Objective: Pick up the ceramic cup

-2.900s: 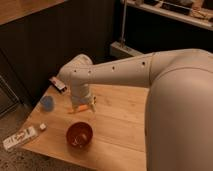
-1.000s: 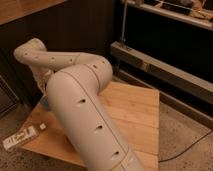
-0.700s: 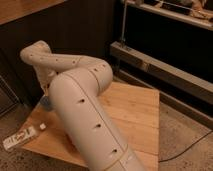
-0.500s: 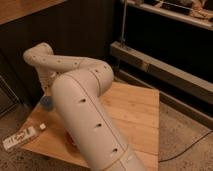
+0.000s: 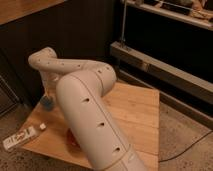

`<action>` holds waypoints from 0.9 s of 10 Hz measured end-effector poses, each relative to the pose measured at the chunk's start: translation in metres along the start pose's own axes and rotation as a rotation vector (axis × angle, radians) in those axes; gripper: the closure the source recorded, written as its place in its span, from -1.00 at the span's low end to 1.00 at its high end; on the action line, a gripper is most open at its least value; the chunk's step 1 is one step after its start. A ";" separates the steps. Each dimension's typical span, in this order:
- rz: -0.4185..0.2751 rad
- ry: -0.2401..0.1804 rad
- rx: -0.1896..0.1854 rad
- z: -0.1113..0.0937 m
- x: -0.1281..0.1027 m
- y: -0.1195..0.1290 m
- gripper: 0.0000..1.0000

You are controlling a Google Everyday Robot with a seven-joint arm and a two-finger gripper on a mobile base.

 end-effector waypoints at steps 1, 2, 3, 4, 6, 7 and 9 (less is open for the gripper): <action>-0.014 -0.002 0.005 0.004 0.001 0.001 -0.30; -0.032 -0.013 0.008 0.007 0.001 0.002 -0.30; -0.051 -0.022 0.009 0.009 0.001 0.005 -0.30; -0.068 -0.028 0.007 0.012 0.002 0.008 -0.30; -0.092 -0.027 0.003 0.019 0.006 0.013 -0.30; -0.101 -0.026 0.005 0.024 0.007 0.013 -0.30; -0.126 -0.025 0.011 0.034 0.009 0.018 -0.30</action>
